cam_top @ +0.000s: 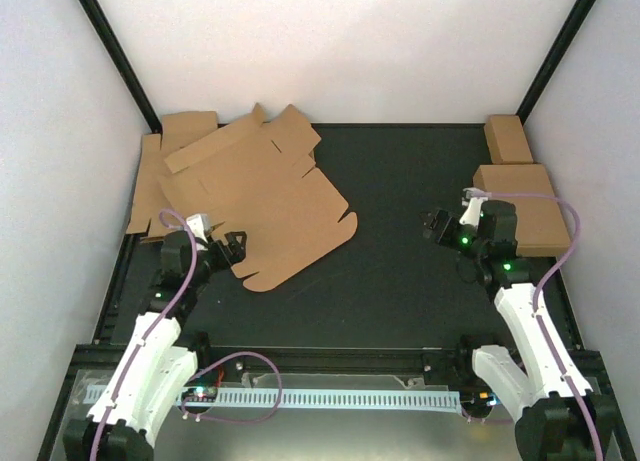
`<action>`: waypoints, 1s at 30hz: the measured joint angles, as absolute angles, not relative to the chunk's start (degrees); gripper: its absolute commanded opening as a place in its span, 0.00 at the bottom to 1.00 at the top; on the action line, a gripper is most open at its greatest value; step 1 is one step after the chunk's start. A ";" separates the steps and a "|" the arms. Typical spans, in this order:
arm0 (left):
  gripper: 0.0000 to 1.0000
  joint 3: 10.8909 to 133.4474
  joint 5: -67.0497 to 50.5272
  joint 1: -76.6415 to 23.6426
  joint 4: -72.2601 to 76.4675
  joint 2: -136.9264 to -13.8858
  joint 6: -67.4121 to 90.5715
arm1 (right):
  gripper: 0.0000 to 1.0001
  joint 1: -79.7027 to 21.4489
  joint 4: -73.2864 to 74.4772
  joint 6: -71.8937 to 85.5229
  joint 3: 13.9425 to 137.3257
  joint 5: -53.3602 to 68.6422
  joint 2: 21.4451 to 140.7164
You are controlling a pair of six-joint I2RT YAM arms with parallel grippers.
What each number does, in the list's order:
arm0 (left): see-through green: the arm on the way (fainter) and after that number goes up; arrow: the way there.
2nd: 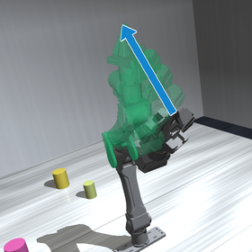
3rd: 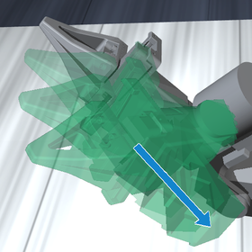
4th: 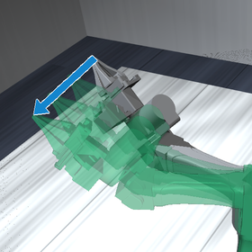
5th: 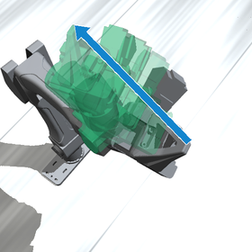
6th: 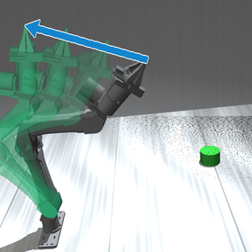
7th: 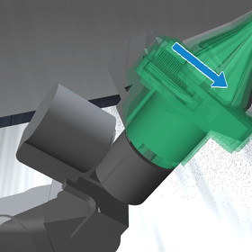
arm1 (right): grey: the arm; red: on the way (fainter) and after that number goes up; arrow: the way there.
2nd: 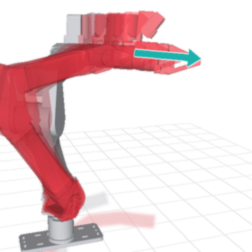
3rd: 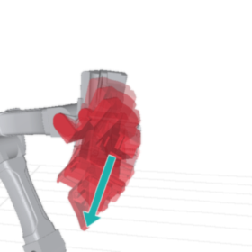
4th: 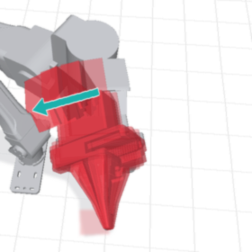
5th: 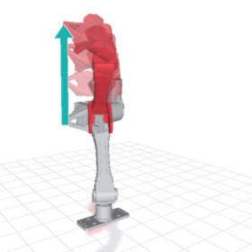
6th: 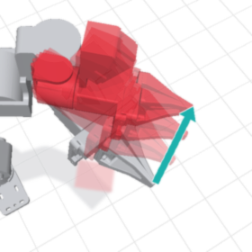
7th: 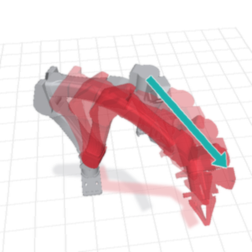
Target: Fold the paper box
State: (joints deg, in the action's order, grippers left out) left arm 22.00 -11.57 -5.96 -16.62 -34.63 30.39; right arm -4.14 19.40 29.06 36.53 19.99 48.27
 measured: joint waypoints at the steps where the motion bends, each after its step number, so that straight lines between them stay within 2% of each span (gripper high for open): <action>1: 0.99 22.04 -10.59 -5.43 -17.15 -35.42 31.05 | 0.99 -4.14 19.40 29.04 36.16 20.43 48.53; 11: 0.98 28.60 -7.51 4.82 -17.96 -50.94 35.33 | 1.00 -4.14 19.97 28.21 34.85 24.16 51.62; 15: 0.91 28.82 -8.62 7.90 -16.27 -57.32 36.14 | 1.00 -4.14 20.23 27.53 34.85 24.62 51.77; 22: 0.76 28.47 -17.72 9.37 -12.43 -67.57 36.07 | 1.00 -4.14 17.87 27.55 34.06 27.16 54.22; 30: 0.73 24.58 -27.18 9.37 -3.25 -73.65 36.32 | 1.00 -4.16 13.82 28.53 32.82 32.45 61.82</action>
